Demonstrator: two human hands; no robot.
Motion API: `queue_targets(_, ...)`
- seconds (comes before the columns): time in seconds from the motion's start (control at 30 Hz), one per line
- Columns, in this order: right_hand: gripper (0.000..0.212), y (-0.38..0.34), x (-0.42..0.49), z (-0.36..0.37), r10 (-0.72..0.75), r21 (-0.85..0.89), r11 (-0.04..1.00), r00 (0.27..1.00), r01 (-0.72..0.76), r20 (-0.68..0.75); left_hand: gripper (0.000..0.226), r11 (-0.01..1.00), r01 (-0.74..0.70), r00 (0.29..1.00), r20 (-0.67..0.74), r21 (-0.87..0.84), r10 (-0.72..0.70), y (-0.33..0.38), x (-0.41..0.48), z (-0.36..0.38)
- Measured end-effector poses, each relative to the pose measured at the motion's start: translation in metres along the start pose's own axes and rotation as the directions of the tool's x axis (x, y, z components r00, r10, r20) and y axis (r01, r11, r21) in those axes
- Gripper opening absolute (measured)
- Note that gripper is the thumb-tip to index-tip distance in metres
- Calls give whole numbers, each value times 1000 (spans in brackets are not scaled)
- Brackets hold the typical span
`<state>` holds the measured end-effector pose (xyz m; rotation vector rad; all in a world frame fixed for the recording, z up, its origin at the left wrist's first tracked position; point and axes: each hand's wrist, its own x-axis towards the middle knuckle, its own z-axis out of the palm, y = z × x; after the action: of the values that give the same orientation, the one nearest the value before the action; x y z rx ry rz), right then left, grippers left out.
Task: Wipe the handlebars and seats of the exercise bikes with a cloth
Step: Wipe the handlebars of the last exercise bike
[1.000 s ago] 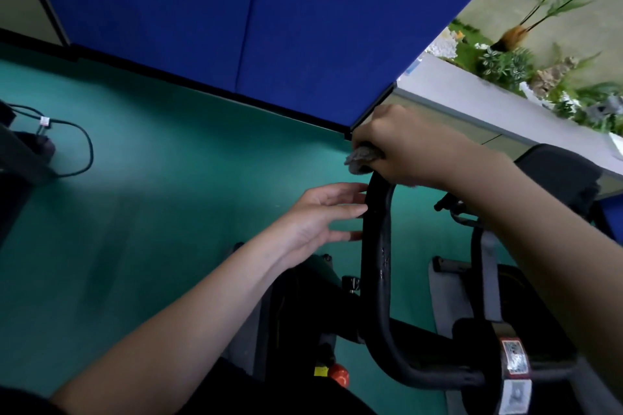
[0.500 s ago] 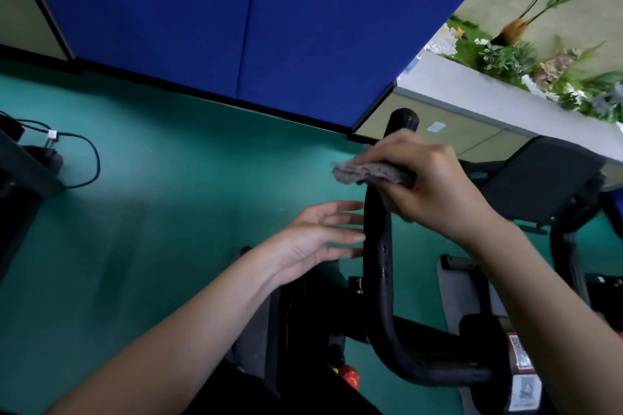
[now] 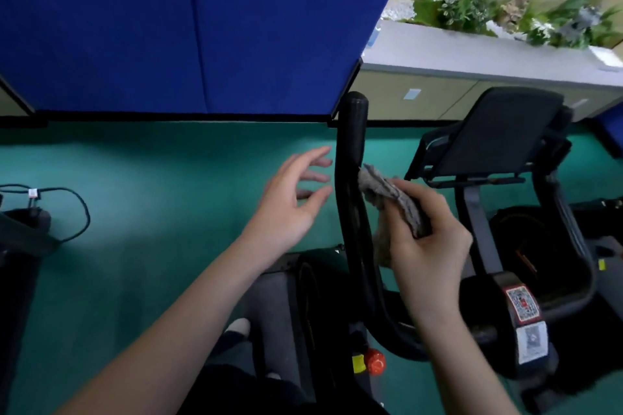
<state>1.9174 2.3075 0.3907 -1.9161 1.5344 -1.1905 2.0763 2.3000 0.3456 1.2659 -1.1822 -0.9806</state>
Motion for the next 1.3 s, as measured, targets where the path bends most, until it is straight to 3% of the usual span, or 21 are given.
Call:
queue_targets(0.07, 20, 0, 2, 14, 106, -47, 993, 994, -107, -21, 53, 962, -166, 986, 12, 215, 168, 4, 5, -1)
queue_targets(0.2, 18, 2, 3, 18, 144, -104, 986, 986, -134, 90, 50, 715, -401, 910, 163, 573, 380, 2, 15, -6)
queue_targets(0.3, 15, 9, -5, 1, 150, -147, 980, 980, -130, 134, 48, 541, -471, 871, 268, 697, 413, 0, 18, -8)
queue_targets(0.47, 14, 19, 11, 7, 293, 33, 956, 955, -292, -39, 42, 386, -560, 816, 407, 733, 410, 2, 19, -6)
queue_targets(0.53, 17, 20, 21, 22, 323, 86, 943, 946, -321, -15, 39, 389, -578, 808, 436, 717, 397, 3, 18, -5)
queue_targets(0.67, 22, 26, 25, 29, 322, 140, 927, 929, -349, 179, 39, 435, -573, 816, 439, 695, 375, 2, 19, -7)
queue_targets(0.97, 15, 40, -26, -31, 318, 7, 936, 854, -352, 412, 36, 483, -605, 794, 431, 632, 430, -6, 22, -7)
queue_targets(1.07, 14, 37, -28, -41, 321, -17, 943, 891, -333, 320, 35, 495, -605, 793, 421, 623, 440, -6, 22, -6)
queue_targets(1.17, 22, 24, -11, -26, 157, 2, 987, 977, -159, 141, 36, 499, -603, 795, 417, 622, 440, -4, 21, -6)
queue_targets(1.3, 34, 13, -8, -3, -27, -71, 996, 969, 46, 244, 37, 486, -599, 798, 423, 636, 429, -3, 20, -7)
